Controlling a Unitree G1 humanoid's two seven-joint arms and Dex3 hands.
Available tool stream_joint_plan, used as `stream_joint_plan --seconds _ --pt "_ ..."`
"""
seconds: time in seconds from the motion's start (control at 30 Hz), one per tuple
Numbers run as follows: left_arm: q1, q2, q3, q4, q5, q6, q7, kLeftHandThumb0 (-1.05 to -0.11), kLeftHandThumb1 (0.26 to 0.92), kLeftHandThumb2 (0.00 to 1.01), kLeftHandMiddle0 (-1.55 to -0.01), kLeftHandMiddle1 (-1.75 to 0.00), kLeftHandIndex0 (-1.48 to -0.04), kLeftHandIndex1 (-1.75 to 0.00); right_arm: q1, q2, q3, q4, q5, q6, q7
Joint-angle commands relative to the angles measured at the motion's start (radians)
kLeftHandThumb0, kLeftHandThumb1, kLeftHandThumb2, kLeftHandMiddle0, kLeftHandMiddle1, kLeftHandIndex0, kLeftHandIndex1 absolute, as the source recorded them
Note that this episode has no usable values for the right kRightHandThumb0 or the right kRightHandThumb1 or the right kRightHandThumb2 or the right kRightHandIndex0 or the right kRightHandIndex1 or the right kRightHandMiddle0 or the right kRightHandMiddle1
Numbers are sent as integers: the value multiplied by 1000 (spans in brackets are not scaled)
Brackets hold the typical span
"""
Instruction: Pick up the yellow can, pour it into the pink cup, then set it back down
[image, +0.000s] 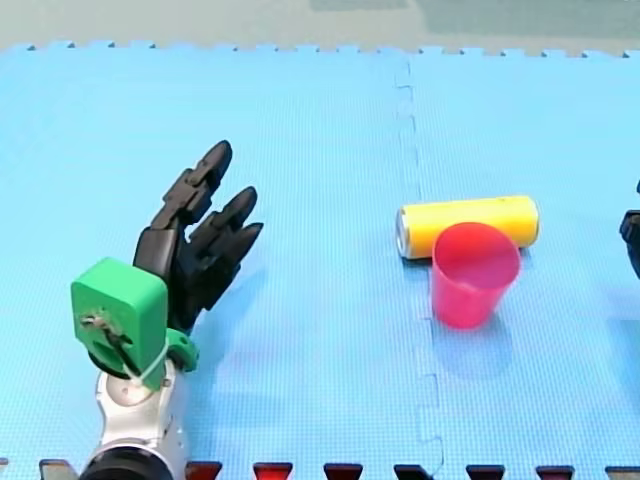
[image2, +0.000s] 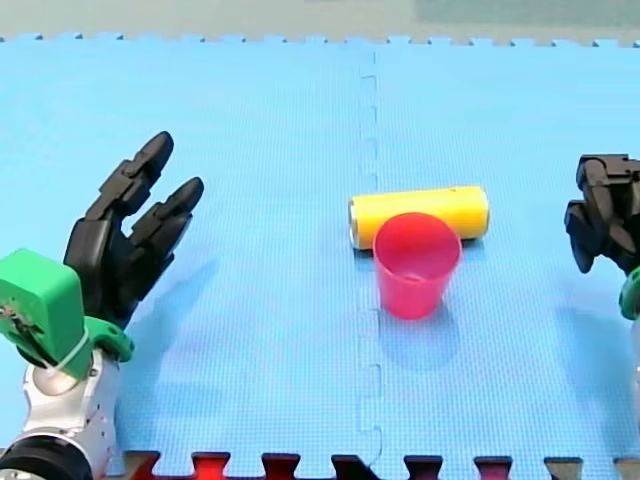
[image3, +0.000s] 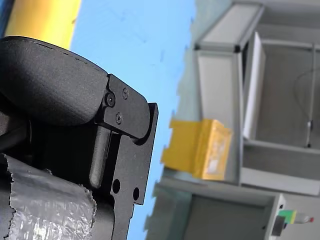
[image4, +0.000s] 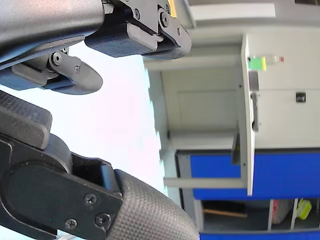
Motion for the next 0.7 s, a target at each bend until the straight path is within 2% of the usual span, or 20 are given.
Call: stream_joint_plan --seconds 0.0,0.13,0.4,0.5,0.67 --pt "-11 0 1 3 6 -1 18 -1015 871 0 -496 -2 -404 -3 -7 5 -2 0 4 -16 -4" --pt "-18 -8 -2 3 13 -2 44 -1008 862 0 -516 -10 -422 -8 -16 20 1 4 2 -22 -12" --pt "-17 -10 -7 8 31 -7 84 -1011 861 0 -538 -11 -434 -6 -23 32 2 4 2 -25 -27" --pt "-17 -12 -6 9 32 -5 88 -1009 857 0 -545 -11 -438 -6 -26 42 -2 1 10 -28 -26" --pt "-27 -17 3 12 22 7 89 -1004 855 0 -554 -10 -444 -5 -29 54 3 -4 4 -30 -42"
